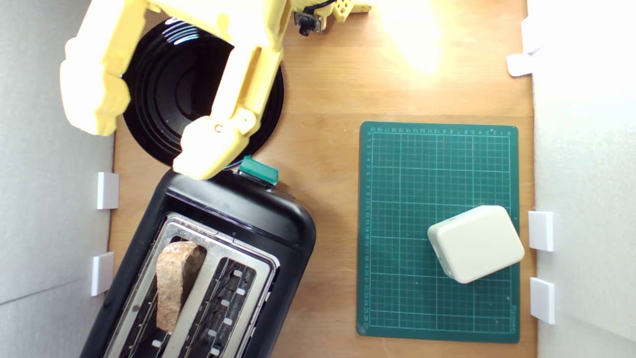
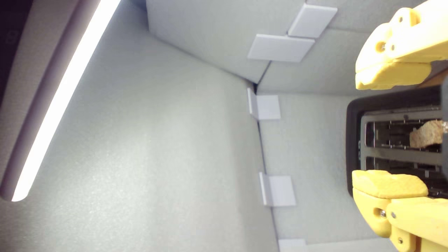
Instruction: Pick bread and place in toaster
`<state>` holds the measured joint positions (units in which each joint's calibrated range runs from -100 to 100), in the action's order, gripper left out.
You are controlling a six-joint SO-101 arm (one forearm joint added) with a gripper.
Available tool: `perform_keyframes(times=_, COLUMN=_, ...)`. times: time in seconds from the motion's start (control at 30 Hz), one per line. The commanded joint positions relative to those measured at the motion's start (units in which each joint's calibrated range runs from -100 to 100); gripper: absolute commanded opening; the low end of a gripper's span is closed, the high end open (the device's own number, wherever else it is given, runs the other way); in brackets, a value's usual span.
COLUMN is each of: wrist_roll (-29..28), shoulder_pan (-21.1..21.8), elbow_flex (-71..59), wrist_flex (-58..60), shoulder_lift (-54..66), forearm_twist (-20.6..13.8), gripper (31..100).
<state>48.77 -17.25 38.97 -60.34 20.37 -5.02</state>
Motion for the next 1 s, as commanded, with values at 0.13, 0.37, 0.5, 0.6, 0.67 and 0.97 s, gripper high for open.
perform_keyframes(times=0.13, wrist_roll=-13.07, shoulder_pan=7.50, elbow_flex=0.20, wrist_flex=0.44, shoulder_lift=6.25, forearm_twist=-0.51, gripper=83.7)
perform_keyframes(times=0.37, wrist_roll=-30.59, shoulder_pan=11.86, elbow_flex=-2.07, wrist_flex=0.27, shoulder_lift=9.91, forearm_twist=-0.51, gripper=83.7)
perform_keyframes(times=0.5, wrist_roll=-34.31, shoulder_pan=13.87, elbow_flex=-10.42, wrist_flex=0.36, shoulder_lift=14.74, forearm_twist=-0.51, gripper=83.7)
perform_keyframes(times=0.6, wrist_roll=-34.52, shoulder_pan=16.21, elbow_flex=-18.41, wrist_flex=0.36, shoulder_lift=19.40, forearm_twist=-0.06, gripper=83.7)
perform_keyframes(times=0.67, wrist_roll=-34.46, shoulder_pan=17.66, elbow_flex=-24.22, wrist_flex=0.36, shoulder_lift=22.73, forearm_twist=-0.24, gripper=83.7)
perform_keyframes(times=0.97, wrist_roll=-28.39, shoulder_pan=21.85, elbow_flex=-49.46, wrist_flex=0.27, shoulder_lift=36.95, forearm_twist=-0.06, gripper=69.0)
